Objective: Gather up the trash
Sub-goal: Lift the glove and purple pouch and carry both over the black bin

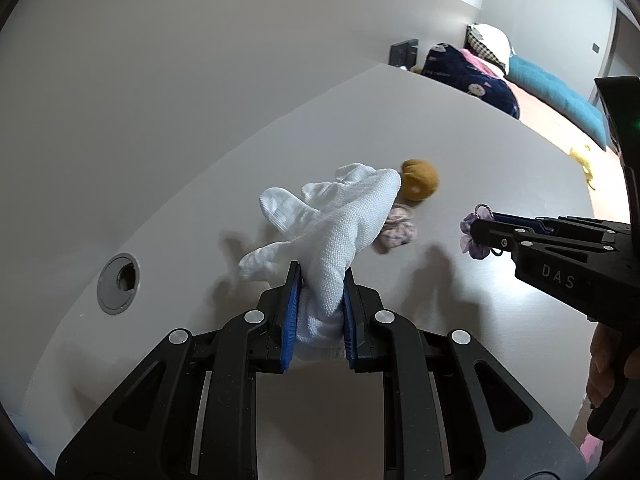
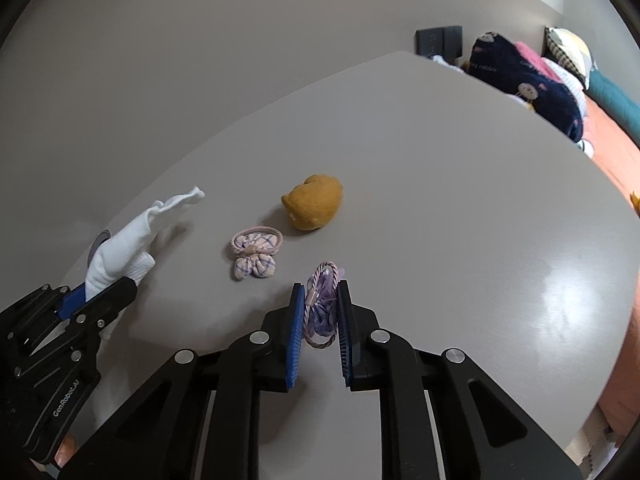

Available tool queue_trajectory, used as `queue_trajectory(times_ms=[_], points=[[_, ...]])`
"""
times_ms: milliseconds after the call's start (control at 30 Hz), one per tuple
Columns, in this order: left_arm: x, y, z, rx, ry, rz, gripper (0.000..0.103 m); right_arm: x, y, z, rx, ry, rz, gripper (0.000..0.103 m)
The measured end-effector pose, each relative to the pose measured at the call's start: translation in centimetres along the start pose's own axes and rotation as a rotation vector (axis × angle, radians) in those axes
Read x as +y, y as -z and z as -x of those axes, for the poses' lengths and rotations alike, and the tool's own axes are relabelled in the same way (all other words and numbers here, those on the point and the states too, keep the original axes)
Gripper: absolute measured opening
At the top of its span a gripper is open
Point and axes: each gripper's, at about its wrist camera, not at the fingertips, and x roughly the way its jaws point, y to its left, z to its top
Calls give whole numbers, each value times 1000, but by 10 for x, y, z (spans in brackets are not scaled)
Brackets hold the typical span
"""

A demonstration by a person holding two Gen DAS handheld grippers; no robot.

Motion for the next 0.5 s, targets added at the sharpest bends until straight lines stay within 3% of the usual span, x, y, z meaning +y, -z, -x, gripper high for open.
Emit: queue_trajectory(times_ms=[500], points=[[-78, -8, 16, -19, 87, -79, 18, -61, 21, 67, -90, 40, -49, 17]])
